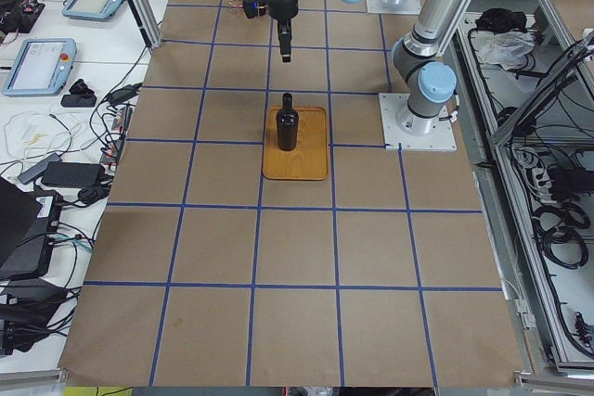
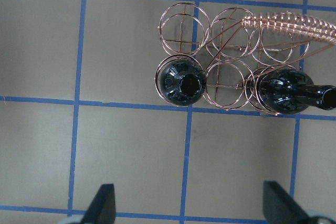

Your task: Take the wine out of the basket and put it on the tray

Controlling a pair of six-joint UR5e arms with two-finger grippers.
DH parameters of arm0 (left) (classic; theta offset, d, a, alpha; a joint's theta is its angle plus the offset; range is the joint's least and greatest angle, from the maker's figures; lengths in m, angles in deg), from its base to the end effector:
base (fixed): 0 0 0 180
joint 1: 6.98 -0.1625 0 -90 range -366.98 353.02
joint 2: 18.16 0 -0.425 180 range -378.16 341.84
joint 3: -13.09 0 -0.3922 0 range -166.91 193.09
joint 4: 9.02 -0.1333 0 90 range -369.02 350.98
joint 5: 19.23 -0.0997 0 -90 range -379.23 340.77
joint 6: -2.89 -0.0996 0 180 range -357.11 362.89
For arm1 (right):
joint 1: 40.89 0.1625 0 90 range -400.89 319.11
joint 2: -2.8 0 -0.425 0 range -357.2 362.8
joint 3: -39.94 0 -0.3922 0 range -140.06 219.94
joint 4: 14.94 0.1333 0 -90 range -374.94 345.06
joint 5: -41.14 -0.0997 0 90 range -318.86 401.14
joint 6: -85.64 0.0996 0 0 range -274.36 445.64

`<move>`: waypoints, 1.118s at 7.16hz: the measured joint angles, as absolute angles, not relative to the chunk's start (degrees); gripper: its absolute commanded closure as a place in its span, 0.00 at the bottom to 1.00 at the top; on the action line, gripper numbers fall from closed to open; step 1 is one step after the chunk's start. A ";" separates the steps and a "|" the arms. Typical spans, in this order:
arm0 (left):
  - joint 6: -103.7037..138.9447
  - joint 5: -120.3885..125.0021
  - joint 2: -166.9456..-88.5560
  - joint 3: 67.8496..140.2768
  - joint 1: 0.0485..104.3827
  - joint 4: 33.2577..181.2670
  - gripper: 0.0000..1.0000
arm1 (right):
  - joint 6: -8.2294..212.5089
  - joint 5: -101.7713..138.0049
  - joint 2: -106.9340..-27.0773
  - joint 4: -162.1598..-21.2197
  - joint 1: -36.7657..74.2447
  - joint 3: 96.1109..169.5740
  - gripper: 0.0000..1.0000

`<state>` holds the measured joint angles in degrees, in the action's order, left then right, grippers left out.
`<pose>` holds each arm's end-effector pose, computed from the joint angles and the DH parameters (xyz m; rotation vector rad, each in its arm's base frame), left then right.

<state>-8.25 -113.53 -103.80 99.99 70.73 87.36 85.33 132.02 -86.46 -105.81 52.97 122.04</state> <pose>-0.0254 -0.4744 0.5398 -0.0318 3.0641 -0.0049 0.1656 -0.4972 0.5517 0.1119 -3.1209 0.2198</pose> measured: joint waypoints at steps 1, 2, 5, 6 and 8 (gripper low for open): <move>-4.91 -113.23 -103.63 99.51 74.19 87.06 0.00 | 85.51 131.97 -86.47 -105.81 52.97 121.99 0.00; -0.86 -112.19 -103.71 99.38 77.39 86.70 0.00 | 85.59 131.98 -86.48 -105.80 52.98 121.98 0.00; 2.87 -109.17 -103.67 99.74 83.19 85.38 0.00 | 85.64 132.02 -86.49 -105.74 52.98 121.95 0.00; 2.91 -108.86 -103.45 99.85 83.55 85.32 0.00 | 85.64 132.02 -86.49 -105.74 52.98 121.94 0.00; 2.82 -108.70 -103.13 100.07 83.69 85.29 0.00 | 85.64 131.87 -86.50 -105.77 53.01 121.99 0.00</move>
